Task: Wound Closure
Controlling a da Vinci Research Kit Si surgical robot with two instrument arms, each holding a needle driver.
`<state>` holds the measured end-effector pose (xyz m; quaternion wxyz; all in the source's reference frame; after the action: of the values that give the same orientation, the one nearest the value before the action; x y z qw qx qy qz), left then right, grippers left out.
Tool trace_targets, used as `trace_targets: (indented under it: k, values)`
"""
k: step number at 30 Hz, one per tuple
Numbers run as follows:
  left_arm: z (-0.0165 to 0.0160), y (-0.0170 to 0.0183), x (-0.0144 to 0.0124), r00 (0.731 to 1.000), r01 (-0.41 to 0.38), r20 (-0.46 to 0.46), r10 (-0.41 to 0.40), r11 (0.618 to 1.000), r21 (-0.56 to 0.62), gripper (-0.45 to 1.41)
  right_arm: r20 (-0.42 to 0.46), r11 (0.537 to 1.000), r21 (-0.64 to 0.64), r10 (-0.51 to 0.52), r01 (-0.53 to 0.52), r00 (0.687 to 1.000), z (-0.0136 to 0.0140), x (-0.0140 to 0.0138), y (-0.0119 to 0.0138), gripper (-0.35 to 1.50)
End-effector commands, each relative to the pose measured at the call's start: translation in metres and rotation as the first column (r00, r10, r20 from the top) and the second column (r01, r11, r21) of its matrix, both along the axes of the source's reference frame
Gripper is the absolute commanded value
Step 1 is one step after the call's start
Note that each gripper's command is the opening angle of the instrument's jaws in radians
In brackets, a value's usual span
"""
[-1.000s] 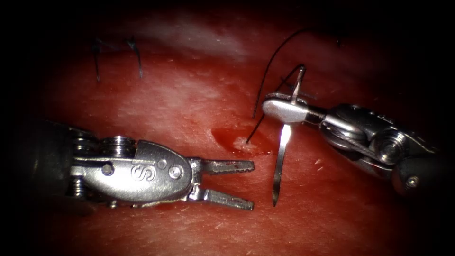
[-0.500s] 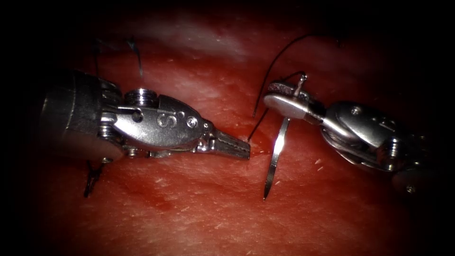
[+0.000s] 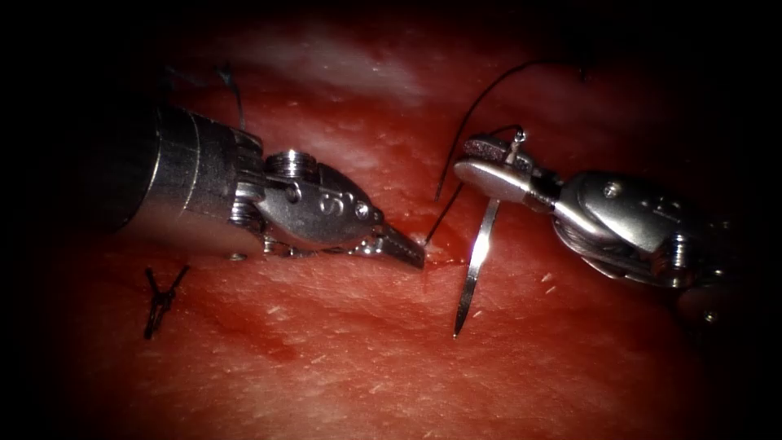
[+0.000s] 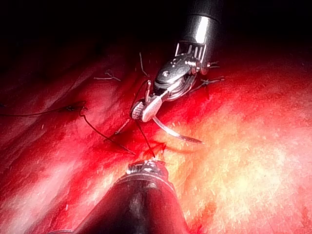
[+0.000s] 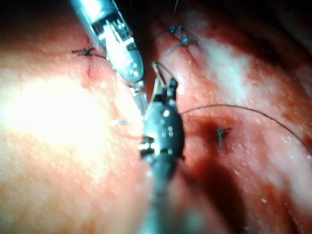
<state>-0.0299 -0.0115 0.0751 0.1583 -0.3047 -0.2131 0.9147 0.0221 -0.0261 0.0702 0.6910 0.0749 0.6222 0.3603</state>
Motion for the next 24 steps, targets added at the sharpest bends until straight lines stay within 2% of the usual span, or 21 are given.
trace_targets:
  k: [1,13,15,16,18,20,24]
  values:
    - [0.001,-0.0001,-0.0007,1.0,-0.006,-0.006,0.006,1.0,0.002,-0.45,0.0,1.0,-0.006,-0.002,0.002,1.0,0.0003,0.0007,-0.0003,-0.35]
    - [0.0046,0.0009,-0.0001,0.993,-0.045,-0.109,0.051,0.998,0.054,-0.45,0.008,0.999,-0.033,-0.007,0.007,1.0,0.0002,0.0012,-0.0003,-0.35]
    - [0.005,0.0009,-0.0001,0.987,-0.072,-0.139,0.082,0.995,0.069,-0.45,0.009,0.999,-0.045,-0.011,0.012,1.0,0.0002,0.0012,-0.0003,-0.35]
    - [0.0053,0.0006,-0.0001,0.977,-0.108,-0.175,0.123,0.989,0.097,-0.45,0.016,0.998,-0.067,-0.015,0.017,1.0,0.0002,0.0012,-0.0003,-0.35]
    - [0.0055,-0.0001,-0.0003,0.969,-0.141,-0.184,0.166,0.98,0.141,-0.45,0.029,0.993,-0.112,-0.021,0.024,0.999,0.0003,0.0013,-0.0002,-0.35]
    - [0.0054,-0.0006,-0.0004,0.968,-0.145,-0.181,0.176,0.975,0.17,-0.45,0.047,0.986,-0.165,-0.015,0.023,0.999,0.0005,0.0013,-0.0001,-0.35]
    - [0.0047,-0.0019,-0.0009,0.968,-0.167,-0.153,0.201,0.964,0.208,-0.27,0.071,0.973,-0.23,-0.008,0.024,0.997,0.0009,0.0013,-0.0002,-0.35]
